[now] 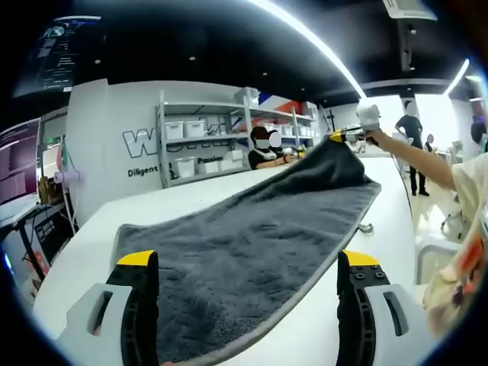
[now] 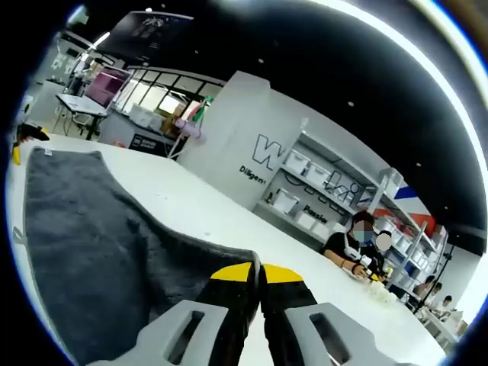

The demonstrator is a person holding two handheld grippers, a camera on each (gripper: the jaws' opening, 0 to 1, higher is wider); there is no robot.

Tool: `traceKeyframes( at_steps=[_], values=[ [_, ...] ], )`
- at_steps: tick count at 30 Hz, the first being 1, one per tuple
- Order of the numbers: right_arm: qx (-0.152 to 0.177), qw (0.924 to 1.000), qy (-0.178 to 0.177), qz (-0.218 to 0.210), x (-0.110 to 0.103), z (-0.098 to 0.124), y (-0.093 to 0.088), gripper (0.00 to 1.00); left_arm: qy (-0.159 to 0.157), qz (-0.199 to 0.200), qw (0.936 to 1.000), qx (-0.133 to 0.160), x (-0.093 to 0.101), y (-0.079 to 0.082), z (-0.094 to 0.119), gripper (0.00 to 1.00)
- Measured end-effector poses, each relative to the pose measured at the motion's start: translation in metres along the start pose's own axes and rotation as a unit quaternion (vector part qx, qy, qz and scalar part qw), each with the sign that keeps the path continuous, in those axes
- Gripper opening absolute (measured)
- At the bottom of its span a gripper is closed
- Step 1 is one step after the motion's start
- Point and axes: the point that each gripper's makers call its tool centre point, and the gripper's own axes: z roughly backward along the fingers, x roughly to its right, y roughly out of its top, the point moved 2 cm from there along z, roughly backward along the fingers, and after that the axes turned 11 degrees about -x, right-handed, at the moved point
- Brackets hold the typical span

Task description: Fold the towel on the table until its edges align and the towel forms a compact rectangular stack.

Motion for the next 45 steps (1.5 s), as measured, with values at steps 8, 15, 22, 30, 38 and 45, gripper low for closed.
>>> traceKeyframes(
  at_steps=[8,15,22,30,38,45],
  values=[
    [-0.026,0.9986,-0.037,0.028,0.017,-0.031,0.003,0.00,-0.001,-0.007,1.0000,-0.006,0.001,0.004,-0.003,0.95],
    [-0.060,0.9954,-0.049,0.056,0.019,-0.075,0.002,0.00,0.002,-0.014,0.9999,-0.008,-0.001,0.007,-0.002,0.95],
    [-0.116,0.9904,-0.053,0.054,0.018,-0.114,-0.016,0.00,0.002,-0.017,0.9997,-0.015,0.000,0.002,-0.001,0.95],
    [-0.170,0.9836,-0.054,0.029,0.017,-0.142,-0.056,0.00,0.008,-0.010,0.9999,-0.009,-0.008,0.005,0.001,0.95],
    [-0.197,0.9765,-0.055,0.067,0.005,-0.166,-0.093,0.01,0.011,-0.016,0.9998,-0.006,-0.009,0.013,0.000,0.95],
    [-0.225,0.9705,-0.041,0.075,-0.004,-0.176,-0.117,0.09,0.008,-0.019,0.9998,-0.009,-0.010,0.016,-0.002,0.95]
  ],
)
